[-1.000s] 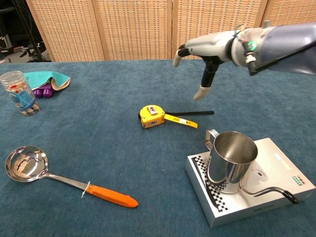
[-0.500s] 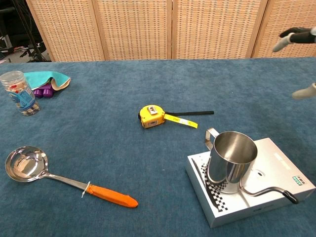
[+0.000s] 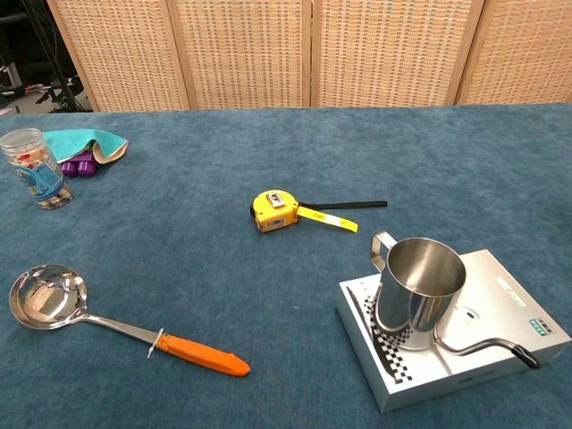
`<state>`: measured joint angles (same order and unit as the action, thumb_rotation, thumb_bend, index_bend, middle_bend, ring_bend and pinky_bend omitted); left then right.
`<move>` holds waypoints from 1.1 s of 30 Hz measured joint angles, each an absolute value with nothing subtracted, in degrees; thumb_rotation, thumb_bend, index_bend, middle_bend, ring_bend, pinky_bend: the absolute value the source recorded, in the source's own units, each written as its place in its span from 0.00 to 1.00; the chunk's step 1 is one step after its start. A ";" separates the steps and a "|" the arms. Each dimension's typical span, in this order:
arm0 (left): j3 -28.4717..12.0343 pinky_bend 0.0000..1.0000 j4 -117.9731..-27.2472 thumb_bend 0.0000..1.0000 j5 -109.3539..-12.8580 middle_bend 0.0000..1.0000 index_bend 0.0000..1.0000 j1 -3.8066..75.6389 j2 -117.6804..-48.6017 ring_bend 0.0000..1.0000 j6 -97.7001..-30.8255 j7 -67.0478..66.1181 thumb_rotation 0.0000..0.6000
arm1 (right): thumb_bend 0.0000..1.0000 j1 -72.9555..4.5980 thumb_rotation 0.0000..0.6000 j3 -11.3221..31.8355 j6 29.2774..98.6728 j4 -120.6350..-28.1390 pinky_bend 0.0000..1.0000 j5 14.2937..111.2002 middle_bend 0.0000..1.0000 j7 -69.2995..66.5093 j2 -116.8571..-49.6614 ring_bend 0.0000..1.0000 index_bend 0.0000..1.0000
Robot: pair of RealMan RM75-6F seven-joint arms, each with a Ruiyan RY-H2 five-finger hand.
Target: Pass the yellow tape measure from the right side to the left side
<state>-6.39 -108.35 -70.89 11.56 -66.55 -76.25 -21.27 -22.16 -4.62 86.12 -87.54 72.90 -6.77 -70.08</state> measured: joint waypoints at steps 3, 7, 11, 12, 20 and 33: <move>-9.22 0.00 -111.40 0.07 -66.40 0.00 0.00 14.13 -65.84 0.00 -74.96 -24.37 1.00 | 0.16 -20.92 1.00 -3.49 86.07 -86.11 0.03 74.69 0.00 -8.77 -69.94 0.00 0.15; -13.06 0.00 -113.93 0.08 -58.58 0.00 0.00 18.78 -65.52 0.00 -72.65 -29.09 1.00 | 0.16 -19.90 1.00 -2.37 85.47 -85.41 0.03 75.97 0.00 -10.29 -69.34 0.00 0.15; -15.93 0.00 -114.53 0.07 -50.51 0.00 0.00 24.30 -66.08 0.00 -69.42 -33.24 1.00 | 0.15 -19.17 1.00 -1.67 85.40 -85.19 0.03 77.05 0.00 -11.86 -68.75 0.00 0.15; -16.50 0.00 -114.51 0.08 -48.39 0.00 0.00 25.67 -66.34 0.00 -68.43 -33.98 1.00 | 0.16 -18.95 1.00 -1.42 85.41 -85.11 0.03 77.30 0.00 -12.35 -68.63 0.00 0.15; -19.50 0.00 -111.68 0.08 -28.56 0.00 0.00 39.45 -70.73 0.00 -60.59 -39.95 1.00 | 0.16 -17.06 1.00 0.51 85.12 -84.61 0.03 79.22 0.00 -15.66 -67.66 0.00 0.15; -19.31 0.00 -99.77 0.08 -9.37 0.00 0.01 58.18 -81.08 0.00 -56.26 -45.98 1.00 | 0.16 -15.44 1.00 2.76 83.92 -84.32 0.03 80.82 0.00 -17.68 -67.15 0.00 0.15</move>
